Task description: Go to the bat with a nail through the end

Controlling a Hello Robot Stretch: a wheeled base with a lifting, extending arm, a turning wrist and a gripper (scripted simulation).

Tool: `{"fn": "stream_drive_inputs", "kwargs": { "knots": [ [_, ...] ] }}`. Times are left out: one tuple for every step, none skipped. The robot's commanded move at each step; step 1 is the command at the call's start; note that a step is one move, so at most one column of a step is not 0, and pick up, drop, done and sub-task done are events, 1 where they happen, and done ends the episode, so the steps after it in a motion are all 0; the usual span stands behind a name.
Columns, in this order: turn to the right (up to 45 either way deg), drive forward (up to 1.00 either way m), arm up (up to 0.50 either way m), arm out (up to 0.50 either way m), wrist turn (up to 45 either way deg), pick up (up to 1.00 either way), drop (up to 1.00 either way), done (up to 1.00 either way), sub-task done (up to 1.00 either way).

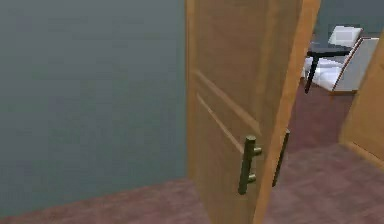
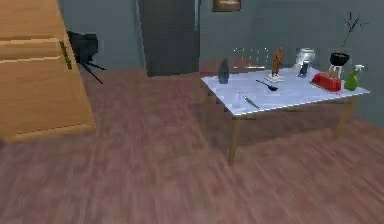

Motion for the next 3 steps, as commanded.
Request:
{"fn": "stream_drive_inputs", "kwargs": {
  "knots": [
    [45.0,0.0,0.0,0.0,0.0,0.0,0.0,0.0,0.0],
    [36.0,0.0,0.0,0.0,0.0,0.0,0.0,0.0,0.0],
    [0.0,0.1,0.0,0.0,0.0,0.0,0.0,0.0,0.0]
  ]
}}
